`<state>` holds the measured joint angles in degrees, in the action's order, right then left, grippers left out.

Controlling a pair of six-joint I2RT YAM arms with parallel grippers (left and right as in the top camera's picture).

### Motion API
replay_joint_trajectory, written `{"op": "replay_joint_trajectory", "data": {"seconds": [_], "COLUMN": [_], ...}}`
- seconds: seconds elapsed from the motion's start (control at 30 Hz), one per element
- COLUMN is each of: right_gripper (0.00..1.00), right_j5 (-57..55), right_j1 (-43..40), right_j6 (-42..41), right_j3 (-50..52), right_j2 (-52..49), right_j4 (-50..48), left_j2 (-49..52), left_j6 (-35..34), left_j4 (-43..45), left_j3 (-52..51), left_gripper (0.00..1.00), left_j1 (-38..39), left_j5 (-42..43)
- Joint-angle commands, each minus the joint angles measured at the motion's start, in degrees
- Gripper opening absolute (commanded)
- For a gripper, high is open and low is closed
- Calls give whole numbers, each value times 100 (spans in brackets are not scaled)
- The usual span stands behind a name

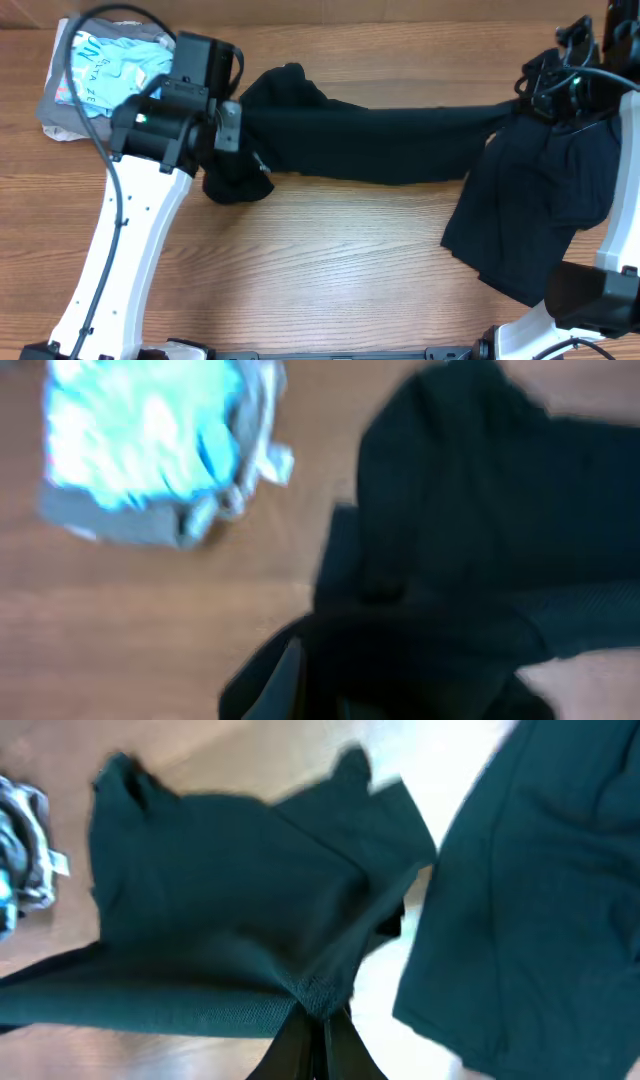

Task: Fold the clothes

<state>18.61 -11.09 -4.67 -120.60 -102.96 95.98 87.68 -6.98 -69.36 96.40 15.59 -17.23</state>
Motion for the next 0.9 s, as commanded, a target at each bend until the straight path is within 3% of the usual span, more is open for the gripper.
{"op": "replay_joint_trajectory", "data": {"seconds": [0.0, 0.2, 0.47, 0.67, 0.87], "right_gripper": [4, 4, 4, 4, 4], "right_j5": [-166, -535, -501, -481, -551], "right_j1": [26, 26, 26, 20, 9], "right_j6": [63, 17, -166, -313, -673], "right_j3": [382, 1462, 4063, 5195, 5311], "right_j2": [101, 929, 2168, 2260, 2258], "right_j4": [22, 35, -511, -999, -1517], "left_j2": [-79, -79, -79, -79, -79], "left_j6": [-260, -302, -319, -643, -1141], "left_j4": [-15, -278, -1097, -782, 269], "left_j3": [-575, -1019, -1217, -2308, -3558], "left_gripper": [4, 4, 4, 4, 4], "left_j1": [-59, -57, 328, 664, 610], "left_j5": [555, 1484, 2048, 2138, 2114]}}
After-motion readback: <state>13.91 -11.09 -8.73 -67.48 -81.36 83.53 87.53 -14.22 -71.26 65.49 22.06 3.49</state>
